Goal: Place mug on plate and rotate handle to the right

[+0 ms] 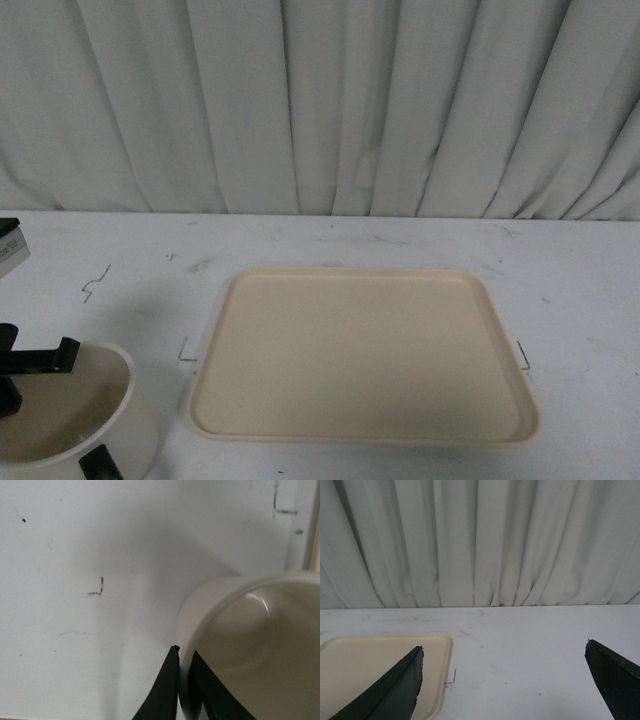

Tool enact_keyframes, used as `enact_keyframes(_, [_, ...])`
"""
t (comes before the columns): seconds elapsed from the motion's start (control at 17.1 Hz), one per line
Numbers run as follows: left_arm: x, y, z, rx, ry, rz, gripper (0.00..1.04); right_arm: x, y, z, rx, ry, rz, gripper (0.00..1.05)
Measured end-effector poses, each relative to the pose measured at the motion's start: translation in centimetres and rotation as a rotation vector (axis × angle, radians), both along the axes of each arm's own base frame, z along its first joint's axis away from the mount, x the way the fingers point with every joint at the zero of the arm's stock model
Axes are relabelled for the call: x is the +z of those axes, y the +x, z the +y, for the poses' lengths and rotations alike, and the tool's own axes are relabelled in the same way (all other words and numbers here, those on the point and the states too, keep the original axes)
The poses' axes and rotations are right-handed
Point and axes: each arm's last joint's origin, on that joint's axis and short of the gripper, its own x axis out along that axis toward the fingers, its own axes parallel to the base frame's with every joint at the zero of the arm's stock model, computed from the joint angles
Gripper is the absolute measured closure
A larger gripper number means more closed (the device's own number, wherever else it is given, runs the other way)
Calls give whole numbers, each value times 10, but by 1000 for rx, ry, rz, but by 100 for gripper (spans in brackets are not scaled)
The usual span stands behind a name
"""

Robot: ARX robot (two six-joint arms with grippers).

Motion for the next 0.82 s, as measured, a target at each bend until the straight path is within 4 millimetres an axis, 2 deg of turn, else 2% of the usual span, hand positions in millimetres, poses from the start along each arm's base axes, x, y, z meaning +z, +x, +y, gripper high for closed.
enact_keyframes(0.18, [5,-2,0,-8,10,12,102,0,0,0,0,0,0,6])
enact_keyframes(0.35, [24,4,-3,-50,52,13,102,0,0,0,0,0,0,6])
enact_keyframes(0.41, [40,15,-9,-83,62,-28,102,0,0,0,0,0,0,6])
enact_keyframes(0.53, [68,45,-35,-176,46,-109,102,0,0,0,0,0,0,6])
enact_keyframes(0.59, [73,56,-49,-218,28,-118,102,0,0,0,0,0,0,6])
enact_keyframes(0.82, [71,87,-113,-381,-51,-96,102,0,0,0,0,0,0,6])
